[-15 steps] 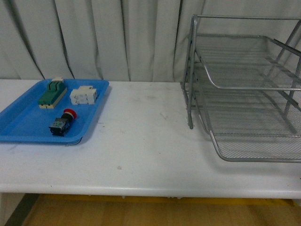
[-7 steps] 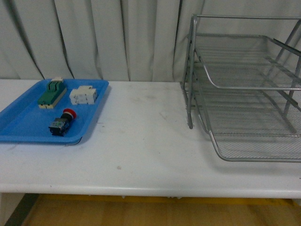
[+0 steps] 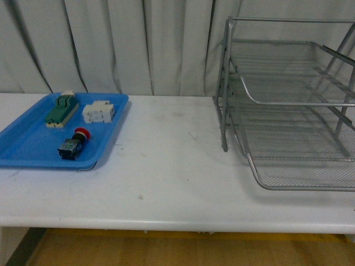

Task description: Place button on rack with both arms

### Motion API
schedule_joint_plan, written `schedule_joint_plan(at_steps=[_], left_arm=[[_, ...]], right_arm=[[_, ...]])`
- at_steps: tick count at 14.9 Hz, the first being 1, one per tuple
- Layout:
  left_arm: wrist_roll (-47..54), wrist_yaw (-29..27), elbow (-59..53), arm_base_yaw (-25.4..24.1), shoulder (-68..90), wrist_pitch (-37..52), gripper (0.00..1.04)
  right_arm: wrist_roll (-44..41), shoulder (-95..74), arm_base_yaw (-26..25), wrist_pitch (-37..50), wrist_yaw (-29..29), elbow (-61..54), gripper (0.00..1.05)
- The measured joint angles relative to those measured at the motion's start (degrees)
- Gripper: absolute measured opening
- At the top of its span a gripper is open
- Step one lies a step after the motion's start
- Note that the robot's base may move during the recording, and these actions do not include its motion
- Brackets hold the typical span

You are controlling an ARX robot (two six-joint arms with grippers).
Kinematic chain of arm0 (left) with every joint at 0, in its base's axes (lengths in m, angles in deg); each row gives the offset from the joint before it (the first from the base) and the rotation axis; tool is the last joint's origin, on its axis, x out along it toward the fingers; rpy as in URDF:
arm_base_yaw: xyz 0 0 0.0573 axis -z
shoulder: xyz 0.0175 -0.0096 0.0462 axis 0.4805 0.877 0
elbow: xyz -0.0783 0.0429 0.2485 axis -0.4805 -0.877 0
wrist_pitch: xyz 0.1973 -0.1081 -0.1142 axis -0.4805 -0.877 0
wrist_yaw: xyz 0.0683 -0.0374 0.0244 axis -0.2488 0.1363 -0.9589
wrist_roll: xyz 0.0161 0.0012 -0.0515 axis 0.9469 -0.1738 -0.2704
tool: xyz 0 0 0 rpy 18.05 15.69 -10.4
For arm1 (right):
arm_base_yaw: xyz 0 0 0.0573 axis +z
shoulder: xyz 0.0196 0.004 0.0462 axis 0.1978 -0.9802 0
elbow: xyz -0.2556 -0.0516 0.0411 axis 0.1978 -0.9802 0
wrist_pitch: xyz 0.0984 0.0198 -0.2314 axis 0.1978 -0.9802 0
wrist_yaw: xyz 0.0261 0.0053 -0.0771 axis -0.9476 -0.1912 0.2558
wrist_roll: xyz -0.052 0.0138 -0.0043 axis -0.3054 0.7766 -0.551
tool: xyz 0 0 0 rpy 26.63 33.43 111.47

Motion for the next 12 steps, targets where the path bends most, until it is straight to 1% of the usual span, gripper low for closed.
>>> schedule_joint_plan(at_steps=[5,10,11,12], left_arm=[[0.0,0.0,0.0,0.0,0.0,0.0,0.98],[0.0,0.0,0.0,0.0,0.0,0.0,0.98],[0.0,0.0,0.0,0.0,0.0,0.0,0.98],[0.0,0.0,0.0,0.0,0.0,0.0,0.98]], right_arm=[[0.0,7.7,0.0,-7.4,0.0,0.0,0.02],[0.0,12.7,0.0,-12.9,0.0,0.0,0.02],[0.0,18.8,0.0,-21.8,0.0,0.0,0.02],[0.0,21.9,0.0,-21.2,0.0,0.1,0.02]])
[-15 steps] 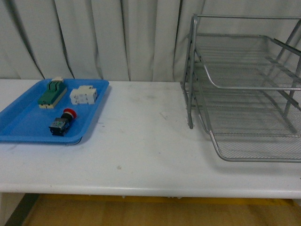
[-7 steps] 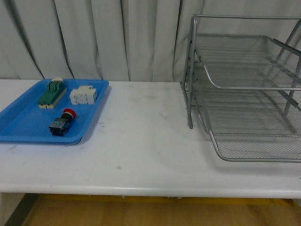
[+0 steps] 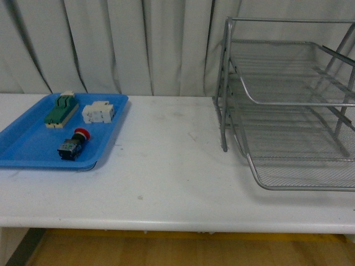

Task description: Place button on rack with both arms

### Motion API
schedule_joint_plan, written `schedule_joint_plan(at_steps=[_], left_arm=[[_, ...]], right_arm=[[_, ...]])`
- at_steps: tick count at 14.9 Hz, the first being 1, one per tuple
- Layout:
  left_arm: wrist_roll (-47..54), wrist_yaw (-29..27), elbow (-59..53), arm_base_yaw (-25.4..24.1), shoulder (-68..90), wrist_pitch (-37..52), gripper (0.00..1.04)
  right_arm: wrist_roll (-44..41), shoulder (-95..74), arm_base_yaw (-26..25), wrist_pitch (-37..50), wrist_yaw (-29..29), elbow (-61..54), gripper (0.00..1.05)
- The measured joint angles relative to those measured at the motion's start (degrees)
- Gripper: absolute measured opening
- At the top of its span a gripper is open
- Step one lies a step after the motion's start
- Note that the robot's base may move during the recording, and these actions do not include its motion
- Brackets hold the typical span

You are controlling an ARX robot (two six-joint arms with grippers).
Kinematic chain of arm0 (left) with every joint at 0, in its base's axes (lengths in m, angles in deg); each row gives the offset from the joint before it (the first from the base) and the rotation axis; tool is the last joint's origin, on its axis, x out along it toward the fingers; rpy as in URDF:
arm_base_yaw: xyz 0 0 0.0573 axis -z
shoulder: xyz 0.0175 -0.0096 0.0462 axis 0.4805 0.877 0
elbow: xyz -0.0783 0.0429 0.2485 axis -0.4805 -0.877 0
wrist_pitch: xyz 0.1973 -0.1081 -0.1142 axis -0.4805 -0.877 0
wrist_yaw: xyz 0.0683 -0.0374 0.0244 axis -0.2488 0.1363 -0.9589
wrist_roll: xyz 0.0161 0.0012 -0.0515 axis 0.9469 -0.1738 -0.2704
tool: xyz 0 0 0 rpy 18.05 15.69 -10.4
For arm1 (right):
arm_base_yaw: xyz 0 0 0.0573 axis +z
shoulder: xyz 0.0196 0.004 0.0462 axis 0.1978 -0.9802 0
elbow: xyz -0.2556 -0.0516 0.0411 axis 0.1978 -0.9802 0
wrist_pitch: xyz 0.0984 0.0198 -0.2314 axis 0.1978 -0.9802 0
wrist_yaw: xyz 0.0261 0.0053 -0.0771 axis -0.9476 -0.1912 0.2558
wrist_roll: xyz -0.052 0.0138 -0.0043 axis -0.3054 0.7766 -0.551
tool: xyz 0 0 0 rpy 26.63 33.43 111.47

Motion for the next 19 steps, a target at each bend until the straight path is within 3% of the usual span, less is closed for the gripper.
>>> schedule_joint_plan(at_steps=[2,3,9,10,11,12,15,17,19], left_arm=[[0.0,0.0,0.0,0.0,0.0,0.0,0.98],[0.0,0.0,0.0,0.0,0.0,0.0,0.98],[0.0,0.0,0.0,0.0,0.0,0.0,0.98],[-0.9,0.5,0.4,-0.2,0.3,-1.9,0.98],[-5.5,3.0,3.9,-0.1,4.8,-10.6,0.98],[-10.9,3.0,6.9,1.0,11.4,-11.0,0.98],[-13.7,5.3,11.0,-0.4,32.0,9.8,0.98],[-11.7,5.5,18.3,3.5,55.9,25.5,0.98],[-8.4,4.7,29.6,7.1,75.9,29.7,0.98]], right_arm=[[0.0,0.0,0.0,-1.1,0.1,0.0,0.02],[-0.1,0.0,0.0,-1.1,0.2,0.0,0.07],[-0.1,0.0,0.0,-1.1,0.2,0.0,0.82],[-0.1,0.0,0.0,-1.1,0.2,0.0,0.95],[0.0,0.0,0.0,-1.0,0.2,0.0,1.00],[-0.1,0.0,0.0,-1.0,0.2,0.0,0.97],[0.0,0.0,0.0,-1.0,0.2,0.0,0.98],[0.0,0.0,0.0,-1.1,0.2,0.0,0.98],[0.0,0.0,0.0,-1.1,0.2,0.0,0.98]])
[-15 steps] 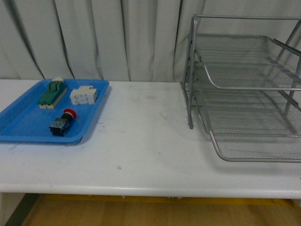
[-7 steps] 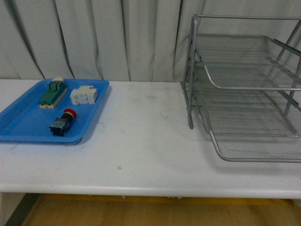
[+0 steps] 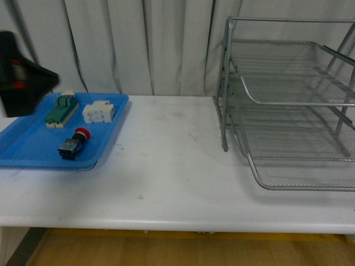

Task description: Place button on rack with both arms

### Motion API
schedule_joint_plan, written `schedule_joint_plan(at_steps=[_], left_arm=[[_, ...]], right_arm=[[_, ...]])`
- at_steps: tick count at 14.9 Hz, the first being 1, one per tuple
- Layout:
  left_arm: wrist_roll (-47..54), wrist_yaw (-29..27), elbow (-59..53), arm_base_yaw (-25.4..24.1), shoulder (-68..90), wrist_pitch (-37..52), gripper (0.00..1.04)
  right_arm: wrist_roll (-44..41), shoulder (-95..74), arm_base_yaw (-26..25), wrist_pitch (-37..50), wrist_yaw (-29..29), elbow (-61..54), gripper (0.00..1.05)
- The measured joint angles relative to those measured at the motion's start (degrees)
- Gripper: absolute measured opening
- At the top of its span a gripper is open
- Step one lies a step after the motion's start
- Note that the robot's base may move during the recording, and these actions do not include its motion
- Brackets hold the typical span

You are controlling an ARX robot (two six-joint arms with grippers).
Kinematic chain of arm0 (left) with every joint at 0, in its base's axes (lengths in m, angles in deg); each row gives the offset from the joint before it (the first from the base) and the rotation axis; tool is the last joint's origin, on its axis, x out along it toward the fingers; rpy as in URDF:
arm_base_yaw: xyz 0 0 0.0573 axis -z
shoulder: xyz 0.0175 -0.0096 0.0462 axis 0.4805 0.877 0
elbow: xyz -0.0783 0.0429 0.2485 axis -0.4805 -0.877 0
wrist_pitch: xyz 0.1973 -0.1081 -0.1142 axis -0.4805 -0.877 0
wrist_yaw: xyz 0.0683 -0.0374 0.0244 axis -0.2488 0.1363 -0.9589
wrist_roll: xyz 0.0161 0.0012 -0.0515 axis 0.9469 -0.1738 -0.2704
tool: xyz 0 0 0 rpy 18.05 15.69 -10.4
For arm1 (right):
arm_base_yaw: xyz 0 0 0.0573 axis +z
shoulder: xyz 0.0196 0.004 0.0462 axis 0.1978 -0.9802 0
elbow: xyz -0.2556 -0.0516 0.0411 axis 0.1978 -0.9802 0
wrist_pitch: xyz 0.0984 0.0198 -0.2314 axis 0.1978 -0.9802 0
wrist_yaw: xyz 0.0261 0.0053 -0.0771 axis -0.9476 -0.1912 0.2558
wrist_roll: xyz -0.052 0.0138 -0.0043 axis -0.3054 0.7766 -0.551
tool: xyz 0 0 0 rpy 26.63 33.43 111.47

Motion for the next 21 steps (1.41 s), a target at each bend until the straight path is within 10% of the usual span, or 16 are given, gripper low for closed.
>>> schedule_joint_plan(at_steps=[10,21], left_arm=[[11.9,-8.2,40.7,-4.1,48.7,-18.5,0.98],[7.8,-6.4,49.2,-8.3,57.0,-23.7,0.98]], right_arm=[[0.0,0.0,0.0,0.0,0.0,0.0,0.98],[0.0,0.0,0.0,0.0,0.0,0.0,0.98]])
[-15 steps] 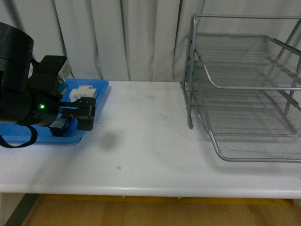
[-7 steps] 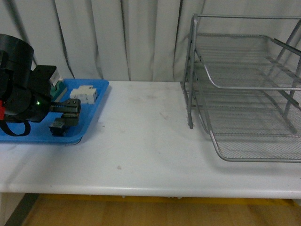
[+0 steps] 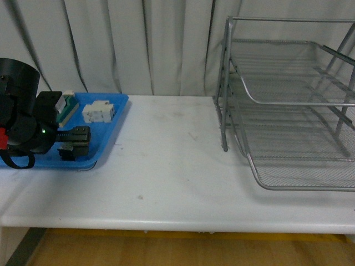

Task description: Place button on rack with both arms

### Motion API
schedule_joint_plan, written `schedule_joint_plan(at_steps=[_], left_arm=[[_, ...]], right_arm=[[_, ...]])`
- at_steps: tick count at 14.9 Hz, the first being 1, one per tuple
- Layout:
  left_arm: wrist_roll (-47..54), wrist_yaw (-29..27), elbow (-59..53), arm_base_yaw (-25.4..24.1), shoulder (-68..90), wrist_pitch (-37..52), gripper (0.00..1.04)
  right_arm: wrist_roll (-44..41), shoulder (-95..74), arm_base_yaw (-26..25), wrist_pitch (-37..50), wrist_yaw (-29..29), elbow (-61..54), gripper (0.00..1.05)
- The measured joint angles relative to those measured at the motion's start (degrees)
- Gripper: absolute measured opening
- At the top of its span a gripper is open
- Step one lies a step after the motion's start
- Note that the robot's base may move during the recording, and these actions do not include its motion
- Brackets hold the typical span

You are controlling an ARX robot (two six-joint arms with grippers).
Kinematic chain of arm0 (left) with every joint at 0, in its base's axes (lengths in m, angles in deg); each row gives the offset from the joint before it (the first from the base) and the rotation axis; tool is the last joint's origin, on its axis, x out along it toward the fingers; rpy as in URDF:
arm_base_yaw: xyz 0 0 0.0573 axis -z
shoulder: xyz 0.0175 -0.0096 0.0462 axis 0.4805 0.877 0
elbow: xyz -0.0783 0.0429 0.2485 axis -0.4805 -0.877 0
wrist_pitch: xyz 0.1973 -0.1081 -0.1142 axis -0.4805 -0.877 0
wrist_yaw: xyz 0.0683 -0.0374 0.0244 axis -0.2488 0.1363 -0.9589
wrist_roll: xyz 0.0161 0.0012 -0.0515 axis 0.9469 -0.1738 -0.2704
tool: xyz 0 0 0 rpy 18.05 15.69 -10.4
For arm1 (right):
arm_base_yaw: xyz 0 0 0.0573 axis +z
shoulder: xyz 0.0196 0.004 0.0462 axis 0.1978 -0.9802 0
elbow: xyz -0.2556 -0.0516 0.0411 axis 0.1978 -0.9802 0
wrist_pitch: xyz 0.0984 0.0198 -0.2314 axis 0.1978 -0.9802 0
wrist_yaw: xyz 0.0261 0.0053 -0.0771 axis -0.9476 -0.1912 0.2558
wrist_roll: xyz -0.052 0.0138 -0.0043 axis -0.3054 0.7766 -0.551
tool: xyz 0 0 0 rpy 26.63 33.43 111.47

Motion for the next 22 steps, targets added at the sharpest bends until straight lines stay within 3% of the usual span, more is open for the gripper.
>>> schedule_joint_plan(at_steps=[2,7,8,12,15,19,22], left_arm=[[-0.6,0.3,0.8,0.2,0.9,0.3,0.98],[0.7,0.6,1.7,1.5,2.0,2.1,0.44],[1.0,0.7,1.7,1.7,2.1,2.5,0.38],[1.1,1.7,-1.8,2.4,0.1,6.1,0.36],[1.9,3.5,-11.1,4.1,-11.8,11.8,0.36],[2.2,8.2,-33.1,7.3,-37.9,19.4,0.36],[1.8,6.8,-48.8,8.2,-54.1,18.7,0.36]], right_arm=[[0.0,0.0,0.0,0.0,0.0,0.0,0.98],[0.0,0.0,0.0,0.0,0.0,0.0,0.98],[0.0,0.0,0.0,0.0,0.0,0.0,0.98],[0.0,0.0,0.0,0.0,0.0,0.0,0.98],[0.0,0.0,0.0,0.0,0.0,0.0,0.98],[0.0,0.0,0.0,0.0,0.0,0.0,0.98],[0.0,0.0,0.0,0.0,0.0,0.0,0.98]])
